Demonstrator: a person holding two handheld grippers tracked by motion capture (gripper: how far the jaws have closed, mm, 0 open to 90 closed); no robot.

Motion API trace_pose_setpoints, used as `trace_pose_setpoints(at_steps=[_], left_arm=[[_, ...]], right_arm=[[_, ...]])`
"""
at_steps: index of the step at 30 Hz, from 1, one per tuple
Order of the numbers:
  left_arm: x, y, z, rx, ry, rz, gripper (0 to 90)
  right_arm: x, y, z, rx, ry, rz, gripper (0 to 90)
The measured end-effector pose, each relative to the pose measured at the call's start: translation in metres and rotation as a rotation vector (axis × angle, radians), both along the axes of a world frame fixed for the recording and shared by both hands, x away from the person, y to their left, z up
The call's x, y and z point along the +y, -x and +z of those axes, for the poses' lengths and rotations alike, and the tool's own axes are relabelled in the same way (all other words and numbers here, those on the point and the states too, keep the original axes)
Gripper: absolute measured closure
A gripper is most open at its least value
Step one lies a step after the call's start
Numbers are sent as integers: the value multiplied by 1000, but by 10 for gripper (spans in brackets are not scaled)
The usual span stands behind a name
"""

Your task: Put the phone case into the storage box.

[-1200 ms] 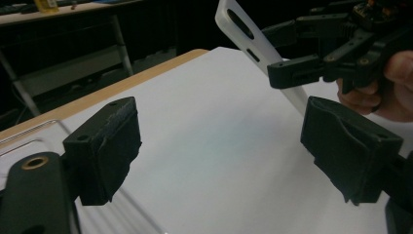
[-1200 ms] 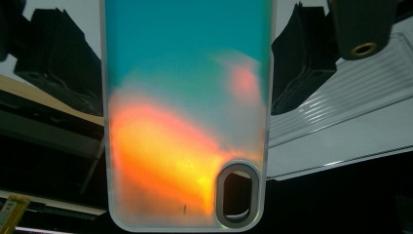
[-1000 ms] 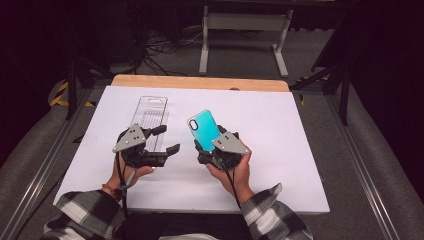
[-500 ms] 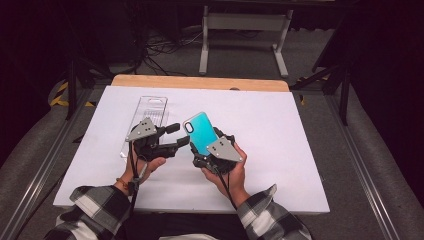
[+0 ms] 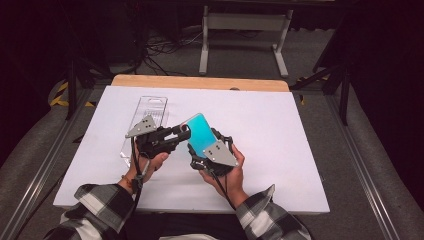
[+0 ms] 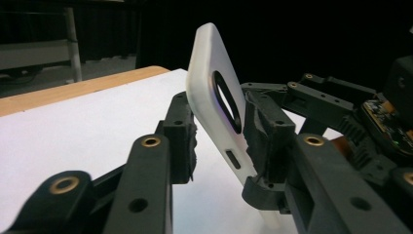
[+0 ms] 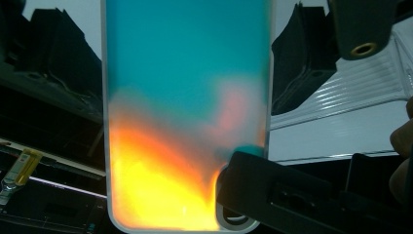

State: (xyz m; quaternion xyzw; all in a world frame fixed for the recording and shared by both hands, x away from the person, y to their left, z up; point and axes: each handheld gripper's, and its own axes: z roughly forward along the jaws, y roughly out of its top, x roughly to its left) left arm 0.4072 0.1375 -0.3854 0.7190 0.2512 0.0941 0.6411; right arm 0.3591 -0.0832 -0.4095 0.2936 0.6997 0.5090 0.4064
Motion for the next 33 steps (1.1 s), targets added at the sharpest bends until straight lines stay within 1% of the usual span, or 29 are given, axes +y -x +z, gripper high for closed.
trace_pose_setpoints(at_steps=[1, 4, 5, 6, 9, 10, 11, 14, 17, 19, 22, 24, 29, 33], left_arm=[[0, 0, 0, -2, 2, 0, 660], [0, 0, 0, 3, 18, -1, 665], [0, 0, 0, -3, 17, -1, 668], [0, 0, 0, -1, 16, -1, 671], [-1, 1, 0, -6, 28, -4, 678], [-2, 1, 0, -9, 31, -4, 686], [-3, 2, 0, -18, 30, 4, 696], [-5, 2, 0, -13, 40, 3, 709], [-7, 3, 1, -22, 39, 1, 722], [-9, 3, 1, -25, 46, -6, 736], [-11, 4, 2, -40, 41, -18, 762], [-13, 5, 3, -42, 34, -35, 779], [-13, 5, 3, -40, 25, -45, 788], [-12, 5, 4, -48, 19, -55, 791]], right_arm=[[0, 0, 0, -7, 3, -1, 174], [2, 2, -1, -11, 7, 0, 174], [3, 2, -2, -19, 14, -4, 174], [4, 3, -2, -18, 19, -6, 174], [7, 5, -3, -38, 40, -13, 174], [8, 5, -3, -38, 44, -11, 173], [8, 5, -4, -35, 43, -12, 173], [9, 5, -5, -33, 40, -19, 173], [8, 4, -6, -30, 36, -29, 173], [8, 4, -6, -28, 32, -34, 173], [7, 3, -6, -25, 28, -43, 172], [7, 2, -6, -20, 27, -47, 172], [7, 1, -6, -11, 30, -51, 171], [7, 1, -6, -3, 31, -41, 169]])
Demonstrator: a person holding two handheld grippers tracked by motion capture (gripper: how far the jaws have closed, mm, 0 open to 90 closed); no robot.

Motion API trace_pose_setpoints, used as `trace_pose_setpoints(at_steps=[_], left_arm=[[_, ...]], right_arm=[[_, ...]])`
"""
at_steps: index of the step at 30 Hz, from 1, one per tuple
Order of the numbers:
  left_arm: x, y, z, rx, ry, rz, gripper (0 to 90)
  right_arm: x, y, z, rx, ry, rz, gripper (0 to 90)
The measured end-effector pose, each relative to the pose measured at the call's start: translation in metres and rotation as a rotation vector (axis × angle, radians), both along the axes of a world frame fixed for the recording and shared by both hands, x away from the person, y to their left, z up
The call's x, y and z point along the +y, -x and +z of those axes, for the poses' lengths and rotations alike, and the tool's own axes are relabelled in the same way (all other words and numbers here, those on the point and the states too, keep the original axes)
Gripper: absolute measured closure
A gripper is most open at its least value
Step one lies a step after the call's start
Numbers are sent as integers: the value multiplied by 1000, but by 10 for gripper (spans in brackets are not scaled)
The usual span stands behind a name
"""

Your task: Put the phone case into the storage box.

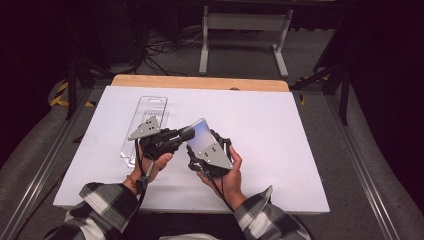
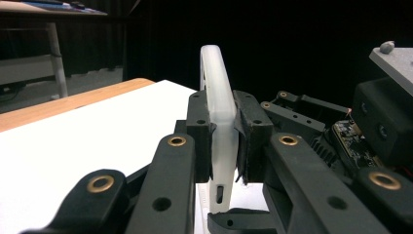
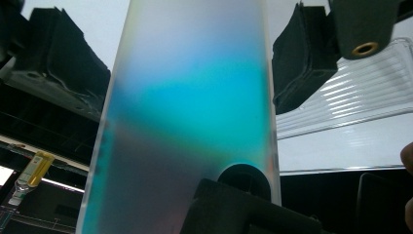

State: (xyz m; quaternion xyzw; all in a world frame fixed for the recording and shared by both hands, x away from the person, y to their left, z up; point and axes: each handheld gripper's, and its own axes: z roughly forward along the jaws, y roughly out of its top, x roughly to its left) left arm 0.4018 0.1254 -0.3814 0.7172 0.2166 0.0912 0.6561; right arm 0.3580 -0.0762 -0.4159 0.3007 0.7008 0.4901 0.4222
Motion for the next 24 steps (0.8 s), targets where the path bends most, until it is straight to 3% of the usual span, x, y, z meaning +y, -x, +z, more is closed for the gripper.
trace_pose_setpoints(at_steps=[10, 24], left_arm=[[4, 1, 4, -8, -31, -5, 794], [11, 0, 7, -30, -90, -7, 794]], right_arm=[[0, 0, 1, 34, 34, 61, 141], [-9, 4, 7, 74, 27, 105, 132]])
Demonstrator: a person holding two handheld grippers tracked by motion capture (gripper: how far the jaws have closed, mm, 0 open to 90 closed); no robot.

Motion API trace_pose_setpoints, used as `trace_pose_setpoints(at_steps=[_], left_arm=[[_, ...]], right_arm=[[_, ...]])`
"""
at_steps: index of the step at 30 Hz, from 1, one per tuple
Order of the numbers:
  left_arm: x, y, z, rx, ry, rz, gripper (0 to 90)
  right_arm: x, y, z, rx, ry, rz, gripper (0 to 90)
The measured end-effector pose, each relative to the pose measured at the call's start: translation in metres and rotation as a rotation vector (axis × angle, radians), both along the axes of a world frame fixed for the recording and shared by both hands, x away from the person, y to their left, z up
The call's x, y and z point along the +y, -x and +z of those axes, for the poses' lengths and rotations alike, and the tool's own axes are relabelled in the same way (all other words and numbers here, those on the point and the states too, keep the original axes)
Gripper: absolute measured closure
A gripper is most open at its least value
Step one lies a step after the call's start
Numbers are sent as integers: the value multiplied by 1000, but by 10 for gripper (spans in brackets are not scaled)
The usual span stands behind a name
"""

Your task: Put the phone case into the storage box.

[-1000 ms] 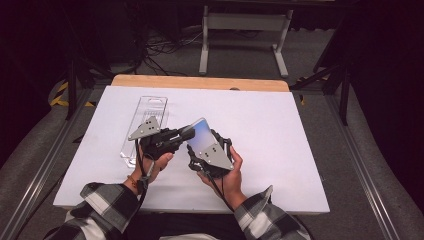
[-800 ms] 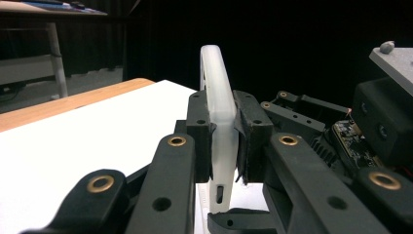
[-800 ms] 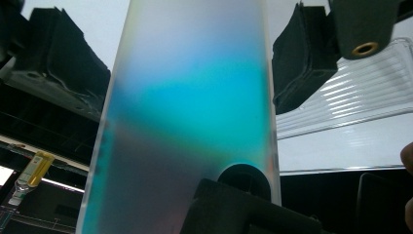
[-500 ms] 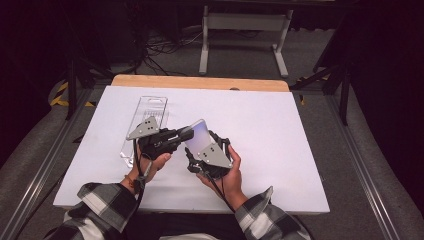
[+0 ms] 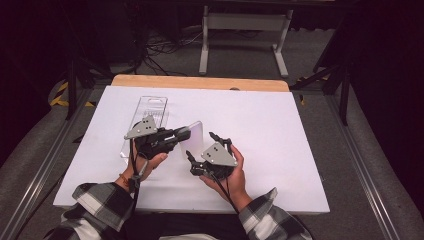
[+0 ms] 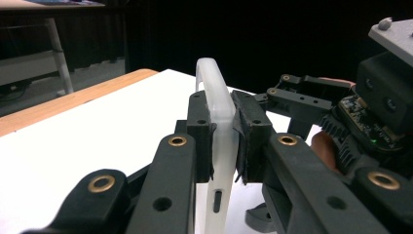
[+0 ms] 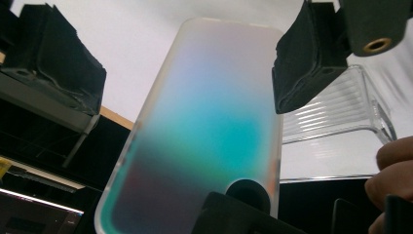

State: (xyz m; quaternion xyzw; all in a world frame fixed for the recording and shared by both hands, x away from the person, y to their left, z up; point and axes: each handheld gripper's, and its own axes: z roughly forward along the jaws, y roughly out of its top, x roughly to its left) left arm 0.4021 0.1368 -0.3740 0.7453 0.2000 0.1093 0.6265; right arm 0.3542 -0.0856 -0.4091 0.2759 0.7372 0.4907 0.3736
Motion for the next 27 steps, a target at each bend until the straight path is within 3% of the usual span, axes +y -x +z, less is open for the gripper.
trace_pose_setpoints(at_steps=[12, 22, 27], left_arm=[[7, 2, 1, -33, -65, -1, 794], [14, 4, 2, -49, -80, -3, 795], [16, 4, 3, -58, -87, -6, 794]], right_arm=[[-28, 11, 6, -25, 30, 15, 127], [-48, 17, 5, -54, 69, 2, 124], [-56, 18, 6, -58, 62, -7, 124]])
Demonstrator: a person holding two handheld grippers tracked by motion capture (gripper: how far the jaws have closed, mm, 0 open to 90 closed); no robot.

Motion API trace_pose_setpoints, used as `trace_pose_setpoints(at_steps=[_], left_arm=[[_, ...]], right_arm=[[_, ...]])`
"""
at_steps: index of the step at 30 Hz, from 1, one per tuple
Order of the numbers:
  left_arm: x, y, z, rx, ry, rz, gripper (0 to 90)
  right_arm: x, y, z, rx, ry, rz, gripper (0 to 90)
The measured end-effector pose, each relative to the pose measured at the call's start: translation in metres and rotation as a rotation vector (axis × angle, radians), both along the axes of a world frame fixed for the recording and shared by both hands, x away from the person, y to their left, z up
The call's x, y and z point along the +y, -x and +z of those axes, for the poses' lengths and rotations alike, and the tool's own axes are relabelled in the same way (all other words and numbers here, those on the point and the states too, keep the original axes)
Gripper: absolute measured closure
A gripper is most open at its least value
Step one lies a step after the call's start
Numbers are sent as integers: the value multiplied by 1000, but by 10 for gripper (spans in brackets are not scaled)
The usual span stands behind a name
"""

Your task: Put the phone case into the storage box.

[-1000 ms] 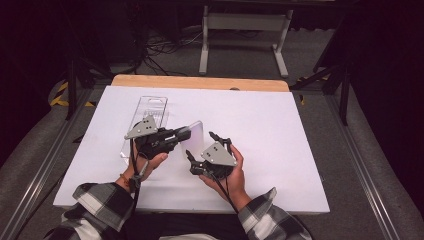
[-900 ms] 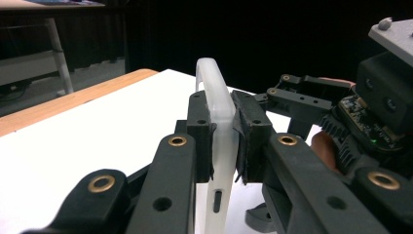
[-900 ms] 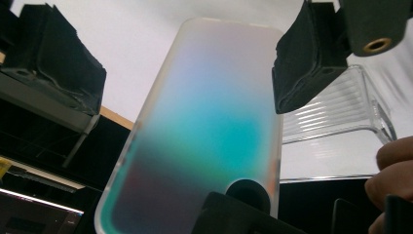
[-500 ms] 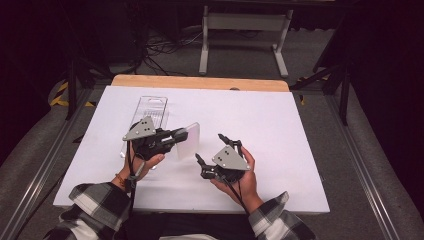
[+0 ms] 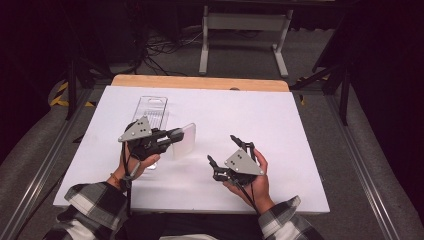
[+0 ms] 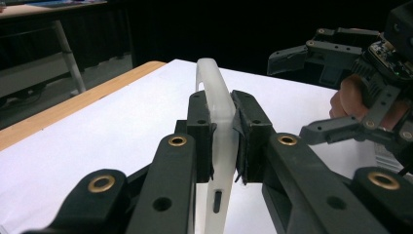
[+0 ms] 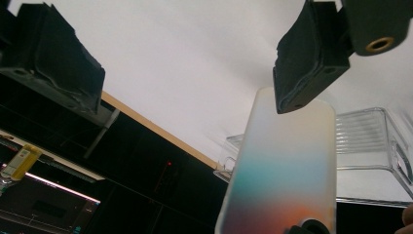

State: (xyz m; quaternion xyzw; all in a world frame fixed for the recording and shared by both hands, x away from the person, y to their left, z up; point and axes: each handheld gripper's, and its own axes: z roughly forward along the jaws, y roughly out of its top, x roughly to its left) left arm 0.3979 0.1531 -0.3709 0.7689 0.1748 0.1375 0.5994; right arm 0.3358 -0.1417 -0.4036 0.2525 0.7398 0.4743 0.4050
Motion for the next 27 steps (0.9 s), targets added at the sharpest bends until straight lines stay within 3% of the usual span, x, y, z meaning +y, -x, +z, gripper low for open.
trace_pose_setpoints(at_steps=[7, 15, 20, 27], left_arm=[[5, -1, 1, -13, -8, -8, 794], [8, -1, 3, -22, -19, -12, 795], [11, -1, 5, -30, -18, -14, 795], [16, 0, 9, -48, -18, -13, 795]], right_arm=[[-10, 0, 0, -4, -23, -15, 83], [-21, 0, -1, 20, -13, -17, 74], [-30, 5, 0, -18, -32, -49, 95], [-39, 8, -4, -11, -10, -67, 100]])
